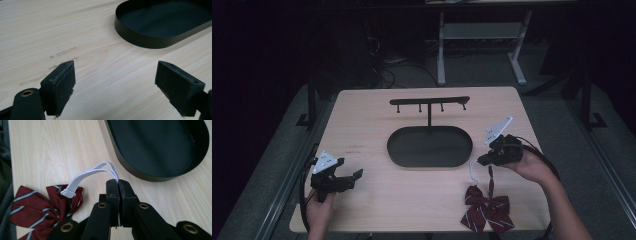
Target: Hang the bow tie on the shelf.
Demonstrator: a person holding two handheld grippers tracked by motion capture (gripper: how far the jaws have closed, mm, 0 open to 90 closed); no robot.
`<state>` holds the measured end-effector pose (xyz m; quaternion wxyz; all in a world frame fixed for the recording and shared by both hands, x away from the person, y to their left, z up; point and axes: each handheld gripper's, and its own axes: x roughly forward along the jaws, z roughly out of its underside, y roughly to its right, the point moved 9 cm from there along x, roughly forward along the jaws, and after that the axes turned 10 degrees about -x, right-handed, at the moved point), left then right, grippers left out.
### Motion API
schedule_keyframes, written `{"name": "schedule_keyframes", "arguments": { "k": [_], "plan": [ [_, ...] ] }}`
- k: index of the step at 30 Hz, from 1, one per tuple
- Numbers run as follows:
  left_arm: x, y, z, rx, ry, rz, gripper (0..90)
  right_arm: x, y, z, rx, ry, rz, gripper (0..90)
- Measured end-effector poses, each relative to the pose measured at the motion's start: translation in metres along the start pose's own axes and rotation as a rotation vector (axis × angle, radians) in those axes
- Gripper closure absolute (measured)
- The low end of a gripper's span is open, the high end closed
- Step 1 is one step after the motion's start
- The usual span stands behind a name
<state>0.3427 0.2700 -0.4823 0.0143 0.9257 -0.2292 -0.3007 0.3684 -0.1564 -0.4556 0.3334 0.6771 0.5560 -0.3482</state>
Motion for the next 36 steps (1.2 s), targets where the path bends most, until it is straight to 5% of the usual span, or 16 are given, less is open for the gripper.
{"name": "schedule_keyframes", "arguments": {
  "k": [36],
  "plan": [
    [0.0,-0.002,0.0,0.0,0.004,-0.002,16.3,-0.036,0.009,-0.072,-0.119,0.029,0.029,87.2]
  ]
}}
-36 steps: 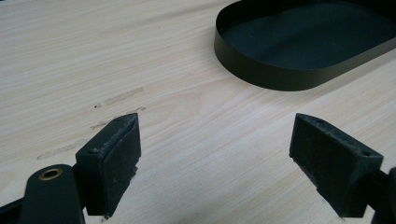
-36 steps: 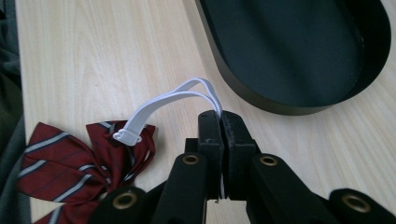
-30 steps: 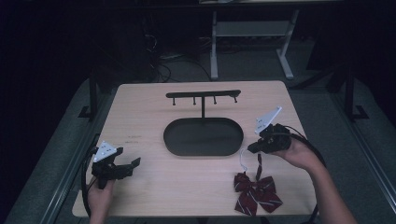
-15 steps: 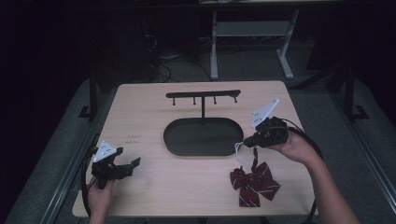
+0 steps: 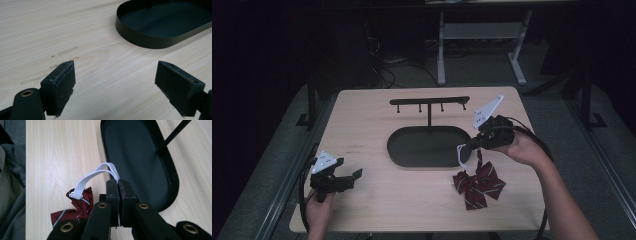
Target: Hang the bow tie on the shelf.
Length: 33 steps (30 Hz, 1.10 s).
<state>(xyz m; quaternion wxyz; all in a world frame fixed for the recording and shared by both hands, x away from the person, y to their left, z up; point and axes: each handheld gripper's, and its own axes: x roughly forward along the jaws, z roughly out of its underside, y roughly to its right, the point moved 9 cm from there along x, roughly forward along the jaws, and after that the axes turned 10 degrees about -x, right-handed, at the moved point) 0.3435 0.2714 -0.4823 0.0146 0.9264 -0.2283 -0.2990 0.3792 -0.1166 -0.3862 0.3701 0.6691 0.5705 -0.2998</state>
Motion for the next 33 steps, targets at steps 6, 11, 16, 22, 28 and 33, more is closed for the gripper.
{"name": "schedule_keyframes", "arguments": {
  "k": [6,11,16,22,28,33],
  "plan": [
    [0.0,-0.001,0.0,-0.008,-0.003,-0.001,16.3,-0.002,0.006,-0.011,-0.004,0.009,0.0,87.2],
    [0.0,0.0,0.0,-0.004,-0.001,0.001,16.3,-0.001,0.01,-0.019,-0.009,0.001,-0.005,87.1],
    [-0.001,-0.001,0.0,-0.005,-0.002,0.002,16.3,0.0,0.014,-0.026,-0.017,-0.008,-0.011,87.1],
    [0.0,-0.001,0.0,-0.003,-0.002,0.003,16.3,0.0,0.019,-0.033,-0.021,0.004,-0.016,87.0],
    [-0.001,-0.001,0.0,-0.006,-0.005,0.001,16.2,-0.002,0.025,-0.044,-0.017,0.023,-0.03,87.0],
    [-0.001,-0.001,0.0,-0.001,-0.005,0.003,16.3,-0.001,0.028,-0.048,-0.017,0.012,-0.036,87.0]
  ]
}}
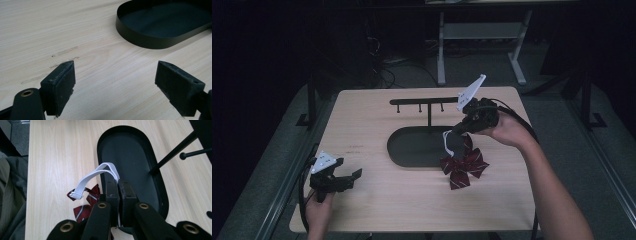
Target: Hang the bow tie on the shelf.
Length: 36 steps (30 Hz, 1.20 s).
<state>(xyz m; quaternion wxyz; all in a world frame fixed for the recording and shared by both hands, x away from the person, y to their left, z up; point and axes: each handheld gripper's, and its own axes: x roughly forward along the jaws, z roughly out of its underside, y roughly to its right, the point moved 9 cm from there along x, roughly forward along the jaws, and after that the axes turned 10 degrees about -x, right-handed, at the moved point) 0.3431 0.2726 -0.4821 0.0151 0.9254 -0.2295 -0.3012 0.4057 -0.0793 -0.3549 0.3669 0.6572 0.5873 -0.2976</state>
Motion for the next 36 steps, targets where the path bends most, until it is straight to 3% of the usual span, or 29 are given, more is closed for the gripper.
{"name": "schedule_keyframes", "arguments": {
  "k": [7,36],
  "plan": [
    [0.0,-0.001,0.0,-0.003,0.002,-0.002,16.3,-0.001,0.006,-0.007,-0.014,0.001,0.0,86.9],
    [0.001,0.002,-0.001,-0.004,0.008,0.004,16.3,0.0,0.036,-0.019,0.037,-0.028,0.001,86.8]
  ]
}}
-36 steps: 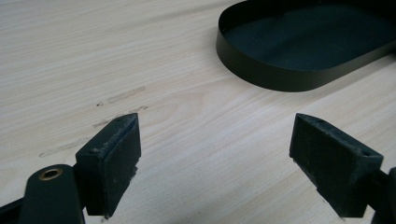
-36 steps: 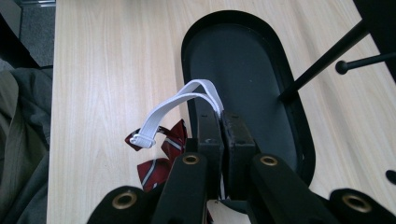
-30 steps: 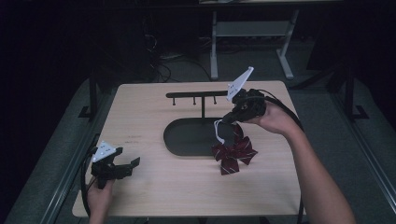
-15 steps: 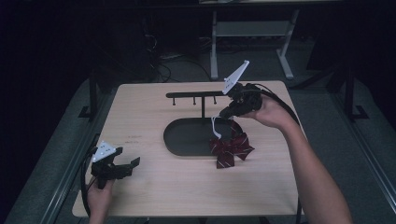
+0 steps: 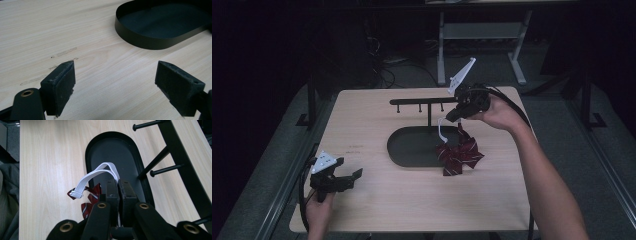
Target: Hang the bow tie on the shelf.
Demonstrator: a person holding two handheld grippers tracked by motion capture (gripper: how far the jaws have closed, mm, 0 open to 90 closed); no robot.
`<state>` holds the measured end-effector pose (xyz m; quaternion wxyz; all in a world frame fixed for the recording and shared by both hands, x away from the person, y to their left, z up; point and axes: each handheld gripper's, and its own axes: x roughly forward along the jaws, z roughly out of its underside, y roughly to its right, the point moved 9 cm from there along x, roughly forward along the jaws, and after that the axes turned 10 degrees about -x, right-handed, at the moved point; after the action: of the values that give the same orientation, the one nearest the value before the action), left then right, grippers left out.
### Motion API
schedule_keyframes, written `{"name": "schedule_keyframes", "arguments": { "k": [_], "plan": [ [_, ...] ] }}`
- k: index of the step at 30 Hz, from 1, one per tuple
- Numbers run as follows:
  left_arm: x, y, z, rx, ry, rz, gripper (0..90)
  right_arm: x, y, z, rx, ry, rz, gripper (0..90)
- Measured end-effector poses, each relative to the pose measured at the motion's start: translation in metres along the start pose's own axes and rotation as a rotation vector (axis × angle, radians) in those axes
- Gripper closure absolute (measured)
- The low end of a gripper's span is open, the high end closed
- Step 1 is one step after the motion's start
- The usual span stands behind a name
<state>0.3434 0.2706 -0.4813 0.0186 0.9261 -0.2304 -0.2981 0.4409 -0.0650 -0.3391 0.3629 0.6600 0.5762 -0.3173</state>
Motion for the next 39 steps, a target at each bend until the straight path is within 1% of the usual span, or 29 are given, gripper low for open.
{"name": "schedule_keyframes", "arguments": {
  "k": [1,7,11,15,19,24,30,33,39],
  "plan": [
    [0.0,0.0,0.0,-0.002,-0.002,0.0,16.3,0.0,0.003,0.0,0.003,-0.006,0.004,86.7],
    [0.0,-0.001,0.0,-0.011,0.0,-0.002,16.3,0.002,0.007,-0.002,0.005,-0.008,-0.004,86.8],
    [0.001,-0.001,-0.001,-0.008,0.001,0.0,16.3,0.002,0.011,-0.006,0.007,0.001,-0.006,86.8],
    [0.002,-0.001,-0.001,-0.01,0.001,0.001,16.3,0.004,0.014,-0.007,0.008,-0.013,-0.01,86.8],
    [0.002,-0.001,-0.001,-0.008,0.003,0.001,16.3,0.004,0.018,-0.01,0.008,-0.013,-0.01,86.8],
    [0.001,-0.002,-0.002,-0.012,0.008,0.0,16.3,0.004,0.021,-0.012,0.014,-0.011,-0.01,86.8],
    [0.001,-0.001,-0.002,-0.007,0.005,0.003,16.3,0.005,0.024,-0.011,0.026,-0.017,-0.012,86.8],
    [0.002,-0.001,-0.001,-0.009,0.003,0.003,16.3,0.004,0.027,-0.012,0.024,-0.018,-0.008,86.8],
    [0.001,-0.002,-0.001,-0.012,0.009,0.004,16.3,0.004,0.03,-0.013,0.029,-0.02,-0.009,86.8]
  ]
}}
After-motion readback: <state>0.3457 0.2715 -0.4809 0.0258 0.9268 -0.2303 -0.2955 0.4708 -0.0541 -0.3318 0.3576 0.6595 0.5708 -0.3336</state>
